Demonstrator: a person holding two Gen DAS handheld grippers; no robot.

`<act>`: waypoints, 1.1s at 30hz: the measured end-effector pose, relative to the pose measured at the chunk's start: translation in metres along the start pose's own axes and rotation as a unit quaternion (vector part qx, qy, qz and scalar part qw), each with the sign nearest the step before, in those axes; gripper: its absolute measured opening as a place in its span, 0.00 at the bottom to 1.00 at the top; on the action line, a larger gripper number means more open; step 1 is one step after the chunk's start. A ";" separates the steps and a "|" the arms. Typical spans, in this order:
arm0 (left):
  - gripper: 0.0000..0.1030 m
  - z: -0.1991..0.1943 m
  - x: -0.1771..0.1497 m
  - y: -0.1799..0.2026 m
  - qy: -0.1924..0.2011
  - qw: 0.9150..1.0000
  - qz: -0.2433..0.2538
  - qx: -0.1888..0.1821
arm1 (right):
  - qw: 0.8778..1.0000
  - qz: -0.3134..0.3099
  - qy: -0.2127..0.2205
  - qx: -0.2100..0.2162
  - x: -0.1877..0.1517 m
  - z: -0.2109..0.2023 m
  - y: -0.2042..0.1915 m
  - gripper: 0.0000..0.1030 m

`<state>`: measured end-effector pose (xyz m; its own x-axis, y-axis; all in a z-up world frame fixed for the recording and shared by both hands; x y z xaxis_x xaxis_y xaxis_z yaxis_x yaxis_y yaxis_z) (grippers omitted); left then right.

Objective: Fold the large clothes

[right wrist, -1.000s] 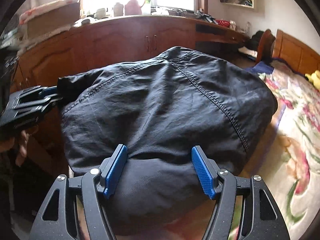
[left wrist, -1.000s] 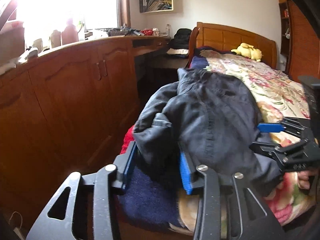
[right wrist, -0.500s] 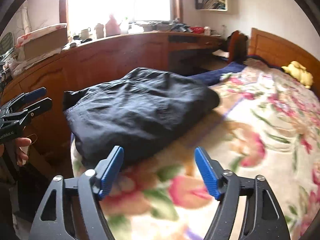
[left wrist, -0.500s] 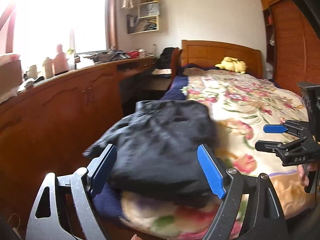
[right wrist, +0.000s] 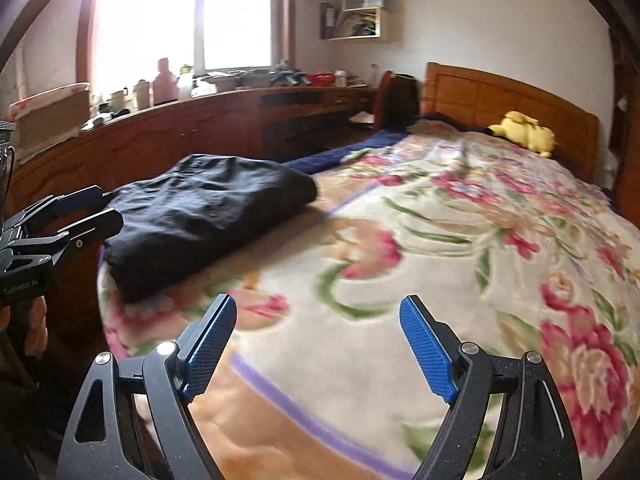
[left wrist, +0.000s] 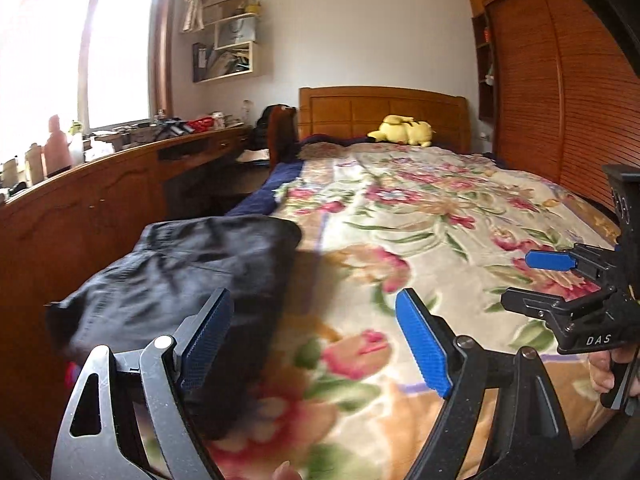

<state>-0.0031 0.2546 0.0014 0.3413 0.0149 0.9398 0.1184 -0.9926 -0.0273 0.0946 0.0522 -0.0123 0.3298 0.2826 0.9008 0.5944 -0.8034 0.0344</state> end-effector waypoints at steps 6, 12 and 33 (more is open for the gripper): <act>0.81 0.023 -0.003 0.067 -0.012 1.000 0.009 -0.022 | 0.999 0.022 0.013 -0.033 -0.019 -0.041 0.042 0.82; 0.81 0.044 -0.002 0.124 -0.022 0.999 0.000 -0.042 | 0.996 0.043 0.024 -0.071 -0.032 -0.065 0.081 0.82; 0.81 0.053 0.014 0.259 0.015 0.995 0.006 -0.103 | 0.975 0.078 0.091 -0.188 -0.046 -0.139 0.152 0.82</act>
<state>0.0821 0.0044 -0.0110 0.3129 0.0024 0.9498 -0.0794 -0.9964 0.0287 0.0674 -0.1557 0.0114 0.2378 0.0714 0.9687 0.2247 -0.9743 0.0166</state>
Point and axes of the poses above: each gripper's, at about its wrist camera, not at the fingertips, and z roughly the way its jaws point, y to its right, x to its top, the point moved 9 cm from there along z, roughly the way its jaws point, and after that the axes turned 5 degrees about y, right-handed, at the moved point
